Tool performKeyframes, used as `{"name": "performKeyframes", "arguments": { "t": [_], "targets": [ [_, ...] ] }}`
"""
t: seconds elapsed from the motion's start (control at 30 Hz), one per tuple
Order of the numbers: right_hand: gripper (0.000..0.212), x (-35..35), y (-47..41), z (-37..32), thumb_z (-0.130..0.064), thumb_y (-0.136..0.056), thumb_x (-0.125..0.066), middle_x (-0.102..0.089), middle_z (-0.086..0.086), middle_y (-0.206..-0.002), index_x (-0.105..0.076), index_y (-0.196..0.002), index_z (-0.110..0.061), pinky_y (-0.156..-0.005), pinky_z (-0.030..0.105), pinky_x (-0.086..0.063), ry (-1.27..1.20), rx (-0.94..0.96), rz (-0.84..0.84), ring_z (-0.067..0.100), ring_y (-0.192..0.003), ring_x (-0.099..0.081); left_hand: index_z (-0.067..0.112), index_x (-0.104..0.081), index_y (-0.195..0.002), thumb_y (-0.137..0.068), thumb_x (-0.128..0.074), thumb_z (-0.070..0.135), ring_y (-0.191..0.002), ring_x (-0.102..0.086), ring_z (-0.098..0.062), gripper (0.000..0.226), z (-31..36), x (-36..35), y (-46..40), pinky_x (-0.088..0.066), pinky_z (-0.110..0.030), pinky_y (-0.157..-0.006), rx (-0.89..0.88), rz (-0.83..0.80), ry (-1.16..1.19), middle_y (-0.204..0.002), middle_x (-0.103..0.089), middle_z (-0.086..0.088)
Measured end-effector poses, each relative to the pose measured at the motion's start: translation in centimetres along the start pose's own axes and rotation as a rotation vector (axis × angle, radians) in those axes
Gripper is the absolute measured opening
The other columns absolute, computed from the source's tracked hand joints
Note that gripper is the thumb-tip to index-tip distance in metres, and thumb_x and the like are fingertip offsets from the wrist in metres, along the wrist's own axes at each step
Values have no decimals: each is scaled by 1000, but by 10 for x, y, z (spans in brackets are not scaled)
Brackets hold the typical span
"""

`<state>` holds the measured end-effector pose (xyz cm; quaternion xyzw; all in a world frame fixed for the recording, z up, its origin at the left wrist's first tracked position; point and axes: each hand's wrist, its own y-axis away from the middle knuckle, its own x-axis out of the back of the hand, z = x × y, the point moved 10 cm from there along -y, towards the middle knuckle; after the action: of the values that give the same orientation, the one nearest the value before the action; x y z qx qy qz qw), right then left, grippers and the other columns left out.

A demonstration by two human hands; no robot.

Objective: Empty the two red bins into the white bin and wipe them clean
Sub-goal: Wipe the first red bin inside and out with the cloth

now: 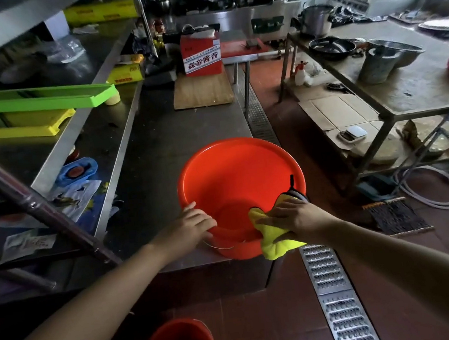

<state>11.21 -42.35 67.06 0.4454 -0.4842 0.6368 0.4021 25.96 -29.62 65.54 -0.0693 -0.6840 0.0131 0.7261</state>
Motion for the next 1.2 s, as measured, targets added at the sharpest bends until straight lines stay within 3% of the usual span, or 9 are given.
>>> {"name": "performKeyframes", "arguments": {
  "t": [0.13, 0.27, 0.43, 0.53, 0.63, 0.73, 0.9, 1.07, 1.2],
  "targets": [
    [67, 6, -8, 0, -67, -90, -56, -70, -4, -98, -61, -137, -20, -84, 40, -51, 17, -22, 11, 22, -85, -67, 24, -57, -128, -99, -48, 44, -124, -52, -11, 36, 3, 2, -12, -14, -47, -122, 19, -90, -86, -128, -60, 7],
    [69, 3, -14, -17, -59, -79, -73, -71, -1, -94, -65, -131, -15, -76, 37, -55, 39, 3, 24, 23, -82, -69, 16, -55, -125, -98, -35, 55, -112, -58, -19, 51, 56, -20, -39, -24, -41, -117, 51, -107, -88, -120, -61, 0],
    [73, -4, -10, -16, -59, -75, -71, -70, -4, -98, -61, -136, -19, -78, 40, -53, 9, -44, -6, 22, -85, -67, 13, -63, -105, -98, -45, 44, -95, -62, -21, 36, 67, -11, -43, -34, -45, -110, 85, 68, -22, -97, -66, 0],
    [71, -4, 3, -6, -59, -75, -72, -69, -2, -98, -62, -133, -19, -80, 40, -53, 12, -3, 10, 24, -84, -66, 16, -68, -106, -88, -65, 37, -97, -65, -19, 28, 46, -6, -22, -35, -47, -112, -12, 101, -5, -101, -70, 3],
    [67, -4, 13, 9, -54, -75, -74, -69, 0, -102, -63, -131, -19, -89, 45, -51, -18, -24, -23, 25, -91, -66, 23, -65, -117, -91, -64, 30, -117, -58, -14, 27, 1, 0, -5, -25, -49, -118, 11, 4, -83, -119, -66, 7],
    [70, -1, -1, 5, -66, -73, -69, -68, -5, -96, -63, -128, -23, -84, 40, -50, 41, -88, -50, 22, -86, -67, 26, -60, -126, -93, -59, 37, -128, -49, -13, 35, -11, -1, -11, -10, -52, -121, 40, -129, -167, -129, -60, 8],
    [74, -21, -21, -9, -78, -76, -52, -69, -7, -103, -56, -131, -28, -84, 37, -47, 85, -209, -226, 22, -94, -69, 17, -52, -128, -96, -43, 49, -116, -56, -22, 46, 56, -25, -39, -21, -45, -118, 41, -181, -136, -121, -60, 0],
    [65, -10, -7, -7, -73, -79, -59, -68, -7, -84, -62, -123, -26, -77, 36, -52, 56, -149, -89, 22, -76, -69, 18, -64, -112, -92, -57, 37, -100, -64, -19, 29, 63, -8, -34, -42, -40, -101, -1, 31, 0, -106, -68, 4],
    [59, 0, 9, 9, -71, -85, -60, -66, -5, -83, -67, -116, -21, -76, 34, -52, 35, -52, 15, 23, -73, -65, 24, -68, -116, -89, -66, 25, -114, -60, -14, 26, 2, 6, -8, -30, -50, -115, -21, -4, -84, -114, -68, 7]
  ]
}}
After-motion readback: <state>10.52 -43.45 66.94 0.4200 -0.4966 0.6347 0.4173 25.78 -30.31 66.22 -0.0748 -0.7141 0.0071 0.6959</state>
